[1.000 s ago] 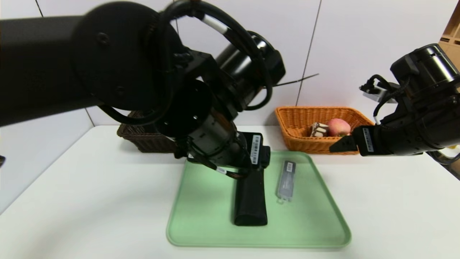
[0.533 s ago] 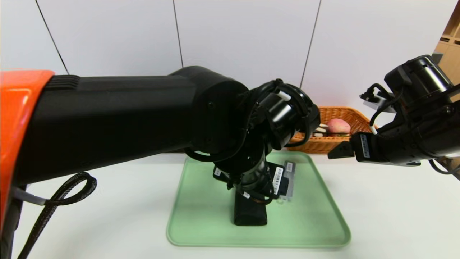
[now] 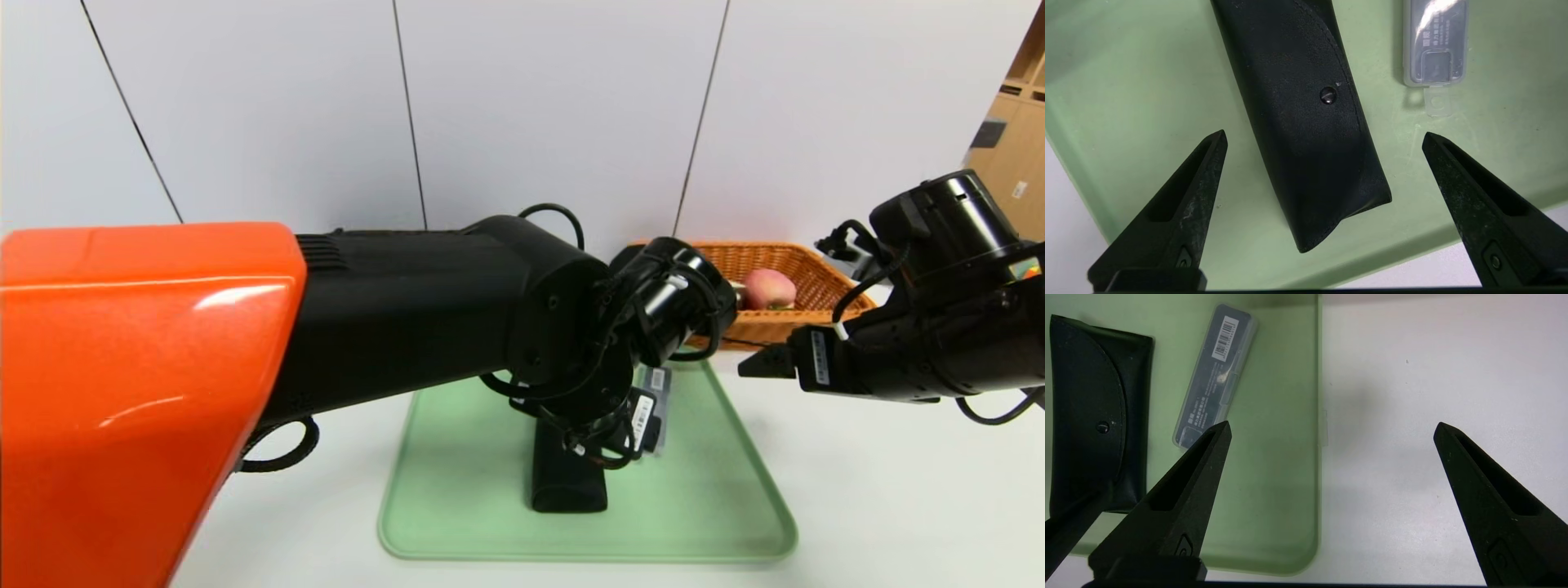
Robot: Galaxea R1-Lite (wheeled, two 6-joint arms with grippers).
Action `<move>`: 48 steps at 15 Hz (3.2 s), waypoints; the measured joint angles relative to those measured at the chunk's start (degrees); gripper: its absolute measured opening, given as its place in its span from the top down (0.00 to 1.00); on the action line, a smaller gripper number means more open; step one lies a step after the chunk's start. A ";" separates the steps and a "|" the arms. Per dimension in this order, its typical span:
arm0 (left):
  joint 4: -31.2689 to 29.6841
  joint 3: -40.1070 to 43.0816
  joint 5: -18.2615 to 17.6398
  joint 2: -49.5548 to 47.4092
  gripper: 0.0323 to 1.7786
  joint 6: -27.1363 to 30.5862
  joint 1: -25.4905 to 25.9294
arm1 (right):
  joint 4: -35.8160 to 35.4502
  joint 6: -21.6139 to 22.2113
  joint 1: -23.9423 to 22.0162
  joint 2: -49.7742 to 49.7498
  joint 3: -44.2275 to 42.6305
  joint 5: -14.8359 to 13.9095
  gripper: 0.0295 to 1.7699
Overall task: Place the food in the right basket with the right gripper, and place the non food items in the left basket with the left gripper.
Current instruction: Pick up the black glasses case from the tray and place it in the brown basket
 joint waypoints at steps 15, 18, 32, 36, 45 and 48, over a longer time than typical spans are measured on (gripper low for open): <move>-4.92 0.00 0.06 6.10 0.05 1.60 3.04 | -0.30 -0.50 0.00 -1.60 -0.27 -0.51 0.03; -4.88 0.00 0.09 6.73 0.07 1.35 3.28 | -0.33 -0.52 0.00 -1.60 -0.41 -0.52 0.03; -4.40 0.00 -1.04 -3.06 0.69 1.61 3.78 | 13.84 14.47 3.86 2.93 -23.24 1.02 0.03; -4.38 0.00 -0.94 -11.91 0.71 2.77 6.12 | 26.55 24.59 7.85 10.36 -36.44 5.00 0.03; -13.39 0.00 -2.84 -20.39 0.73 14.45 27.23 | 37.38 28.61 9.34 22.72 -44.65 5.47 0.03; -17.51 0.02 -3.39 -17.29 0.74 14.31 31.34 | 37.62 28.68 9.97 23.69 -44.73 5.34 0.03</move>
